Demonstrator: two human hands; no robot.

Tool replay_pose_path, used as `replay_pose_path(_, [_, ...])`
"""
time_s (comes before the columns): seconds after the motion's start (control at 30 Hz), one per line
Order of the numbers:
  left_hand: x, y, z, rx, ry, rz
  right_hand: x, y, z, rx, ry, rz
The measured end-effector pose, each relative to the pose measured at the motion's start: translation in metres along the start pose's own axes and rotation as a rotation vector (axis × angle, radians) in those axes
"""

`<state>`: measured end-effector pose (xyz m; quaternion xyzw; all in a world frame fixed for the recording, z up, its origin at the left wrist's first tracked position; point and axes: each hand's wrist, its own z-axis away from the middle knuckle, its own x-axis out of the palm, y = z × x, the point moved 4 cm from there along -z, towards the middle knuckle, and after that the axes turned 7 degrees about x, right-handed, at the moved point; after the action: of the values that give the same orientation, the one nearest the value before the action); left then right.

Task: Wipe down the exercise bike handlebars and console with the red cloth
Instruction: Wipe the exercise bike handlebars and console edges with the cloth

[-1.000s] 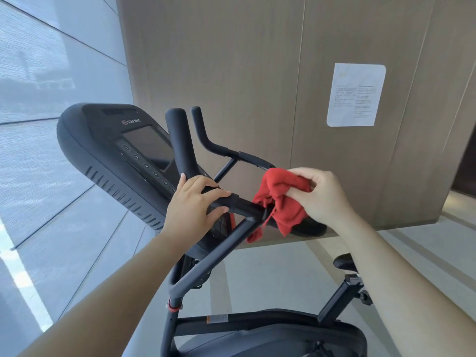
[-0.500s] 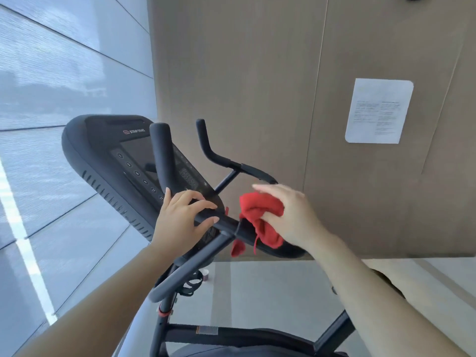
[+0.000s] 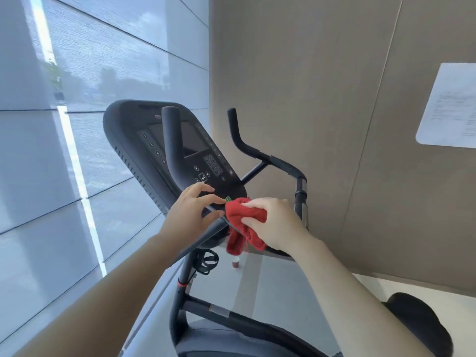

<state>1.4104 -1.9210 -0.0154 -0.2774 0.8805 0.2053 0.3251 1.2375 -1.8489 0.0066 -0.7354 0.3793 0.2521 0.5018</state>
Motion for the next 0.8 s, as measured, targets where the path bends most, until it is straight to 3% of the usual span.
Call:
replay_pose_path(0.2, [-0.002,0.008,0.0,-0.038,-0.01,-0.041,-0.008,0.029,0.009,-0.027,0.106,0.02])
replay_pose_path(0.8, [-0.003,0.007,0.0,0.006,-0.025,-0.069,-0.005,0.016,0.01,0.045,0.149,0.065])
